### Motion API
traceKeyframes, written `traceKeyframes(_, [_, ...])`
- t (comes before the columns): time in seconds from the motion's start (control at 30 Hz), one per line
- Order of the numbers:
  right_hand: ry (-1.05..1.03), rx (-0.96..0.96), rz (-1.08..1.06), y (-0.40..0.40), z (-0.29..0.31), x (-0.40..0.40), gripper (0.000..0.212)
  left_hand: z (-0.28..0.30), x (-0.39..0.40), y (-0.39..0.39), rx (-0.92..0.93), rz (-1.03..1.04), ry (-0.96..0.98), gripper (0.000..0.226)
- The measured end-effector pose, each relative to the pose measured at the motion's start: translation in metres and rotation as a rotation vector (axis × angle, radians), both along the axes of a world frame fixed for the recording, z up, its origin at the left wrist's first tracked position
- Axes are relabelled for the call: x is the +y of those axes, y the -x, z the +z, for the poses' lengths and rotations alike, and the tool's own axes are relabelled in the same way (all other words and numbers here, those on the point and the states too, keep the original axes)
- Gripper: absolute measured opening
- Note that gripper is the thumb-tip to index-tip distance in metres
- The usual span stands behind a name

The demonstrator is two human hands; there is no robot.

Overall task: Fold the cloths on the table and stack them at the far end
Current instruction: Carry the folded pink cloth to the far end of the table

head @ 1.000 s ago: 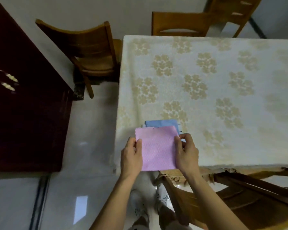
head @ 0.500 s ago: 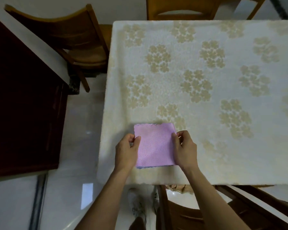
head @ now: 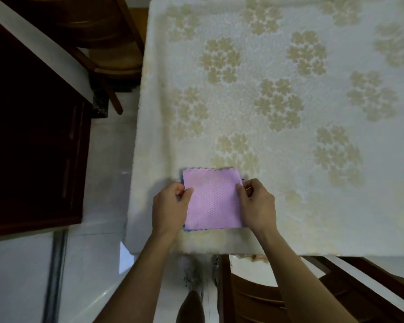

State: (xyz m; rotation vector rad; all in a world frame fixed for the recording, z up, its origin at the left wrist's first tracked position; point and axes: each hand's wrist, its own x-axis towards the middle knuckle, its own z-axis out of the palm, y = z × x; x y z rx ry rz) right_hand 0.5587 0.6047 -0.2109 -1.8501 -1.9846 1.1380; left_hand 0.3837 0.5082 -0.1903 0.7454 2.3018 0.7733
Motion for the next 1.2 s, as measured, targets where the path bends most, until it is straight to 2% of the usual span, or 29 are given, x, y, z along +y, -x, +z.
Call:
traceKeyframes(0.17, [-0.051,-0.055,0.018,-0.002,-0.009,-0.005,0.015,-0.007,-0.007,-0.003,0.186,-0.062,0.061,0.034])
traceKeyframes(0.37, [-0.179,-0.048,0.086,-0.012,-0.006,-0.004,0.021,-0.005,-0.014,-0.001,0.312,-0.066,0.030,0.019])
traceKeyframes(0.43, [-0.305,-0.021,0.193,-0.022,0.005,-0.005,0.017,0.002,-0.025,0.002,0.421,-0.212,-0.095,0.017])
traceKeyframes(0.53, [-0.543,-0.051,0.440,-0.043,0.019,-0.011,0.007,0.006,-0.047,0.003,0.560,-0.577,-0.258,0.012])
traceKeyframes(0.6, [-0.636,-0.061,0.588,-0.055,0.018,-0.015,0.009,0.001,-0.056,0.000,0.595,-0.741,-0.282,0.012])
traceKeyframes(0.67, [-0.673,-0.058,0.700,-0.063,0.013,-0.020,0.013,-0.007,-0.060,-0.002,0.614,-0.813,-0.273,0.011])
traceKeyframes(0.8, [-0.731,-0.124,0.815,-0.064,0.004,-0.034,0.023,-0.013,-0.062,-0.004,0.669,-0.814,-0.254,0.012])
traceKeyframes(0.97, [-0.824,-0.176,0.830,-0.054,-0.002,-0.049,0.016,-0.013,-0.066,-0.010,0.752,-0.780,-0.199,0.016])
traceKeyframes(1.2, [-0.846,-0.206,0.860,-0.053,-0.011,-0.051,0.011,-0.018,-0.065,-0.010,0.770,-0.799,-0.196,0.011])
